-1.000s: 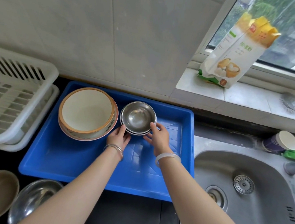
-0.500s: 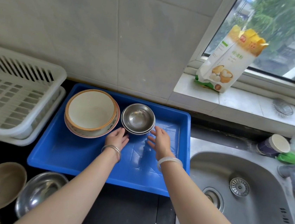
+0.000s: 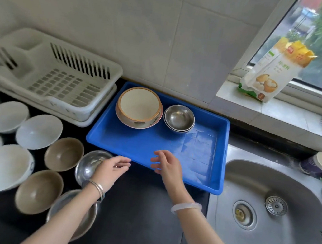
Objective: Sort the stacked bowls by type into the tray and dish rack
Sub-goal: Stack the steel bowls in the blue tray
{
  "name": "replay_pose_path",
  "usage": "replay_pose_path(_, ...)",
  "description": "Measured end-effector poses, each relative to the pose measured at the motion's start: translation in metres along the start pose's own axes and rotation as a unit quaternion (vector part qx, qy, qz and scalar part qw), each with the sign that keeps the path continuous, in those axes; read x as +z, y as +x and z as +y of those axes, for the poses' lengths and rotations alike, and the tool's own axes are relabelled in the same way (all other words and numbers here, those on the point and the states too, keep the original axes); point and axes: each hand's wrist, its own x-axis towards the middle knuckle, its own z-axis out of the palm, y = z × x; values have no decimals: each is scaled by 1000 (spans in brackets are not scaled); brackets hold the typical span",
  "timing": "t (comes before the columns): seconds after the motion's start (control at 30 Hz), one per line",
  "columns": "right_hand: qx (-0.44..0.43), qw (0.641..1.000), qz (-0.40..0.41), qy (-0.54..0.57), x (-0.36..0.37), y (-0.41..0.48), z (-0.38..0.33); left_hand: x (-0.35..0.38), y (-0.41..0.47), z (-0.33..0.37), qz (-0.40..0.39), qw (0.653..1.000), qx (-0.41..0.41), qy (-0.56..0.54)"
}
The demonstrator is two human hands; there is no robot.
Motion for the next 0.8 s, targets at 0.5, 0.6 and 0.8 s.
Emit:
replay_pose_path(0.5,78,978,-91,-173,106,-10,42,-84,-45,-88,99,962,22,254)
replay_pose_path(0.6,102,982,-91,-130,109,-5,41,-85,-43,-88,100,964,13,245)
replay_pose_path(0.8,73,989,-28,-126,92,-13,37,-84,-39,-90,81,958,-7,274)
